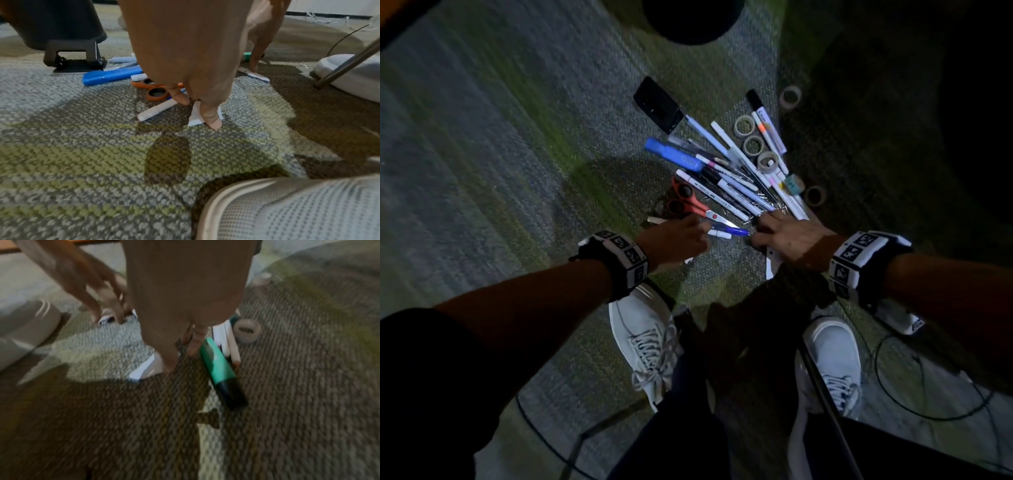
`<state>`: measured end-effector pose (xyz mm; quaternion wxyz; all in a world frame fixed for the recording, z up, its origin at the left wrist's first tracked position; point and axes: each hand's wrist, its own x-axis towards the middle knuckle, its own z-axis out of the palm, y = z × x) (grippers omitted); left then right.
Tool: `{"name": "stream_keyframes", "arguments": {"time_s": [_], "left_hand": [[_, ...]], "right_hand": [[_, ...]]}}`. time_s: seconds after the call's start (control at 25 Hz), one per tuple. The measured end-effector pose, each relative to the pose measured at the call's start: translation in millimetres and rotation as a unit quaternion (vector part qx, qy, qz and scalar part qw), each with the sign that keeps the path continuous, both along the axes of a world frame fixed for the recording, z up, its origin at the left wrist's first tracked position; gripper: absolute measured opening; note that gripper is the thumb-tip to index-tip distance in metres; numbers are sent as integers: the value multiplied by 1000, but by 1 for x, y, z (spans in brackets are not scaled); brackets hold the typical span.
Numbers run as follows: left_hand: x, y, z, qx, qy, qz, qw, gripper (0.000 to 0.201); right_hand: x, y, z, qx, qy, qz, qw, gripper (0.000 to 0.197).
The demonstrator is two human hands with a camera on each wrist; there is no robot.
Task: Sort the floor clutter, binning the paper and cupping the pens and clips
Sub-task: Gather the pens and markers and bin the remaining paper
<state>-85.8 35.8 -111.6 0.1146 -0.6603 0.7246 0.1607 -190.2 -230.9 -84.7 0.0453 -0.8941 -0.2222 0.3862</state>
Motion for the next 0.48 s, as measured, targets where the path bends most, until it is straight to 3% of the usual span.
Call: {"name": "stream_keyframes", "arguments": {"time_s": [0.12,0.2,0.28,0.32,0.4,0.48], "left_hand": [[8,-1,-7,12,59,26,998,20],[4,-1,-12,-11,70,32,997,18],[4,1,-18,2,73,42,996,8],[5,4,-21,32,94,56,993,15],[9,1,-16,53,164,138,975,18],[18,-11,1,24,223,247,943,14]], "right_hand": [[-5,-5,-8,-2,-11,13,1000,48],[-8,-10,-11,-3,-17,24,1000,33],[-9,-11,-13,-5,-19,5,1000,20],[-9,-11,-14,5,-7,-14,1000,18],[-2,-13,-13,77,0,-137,988,14],[15,-19,-3,161,-55,-343,924,8]]}}
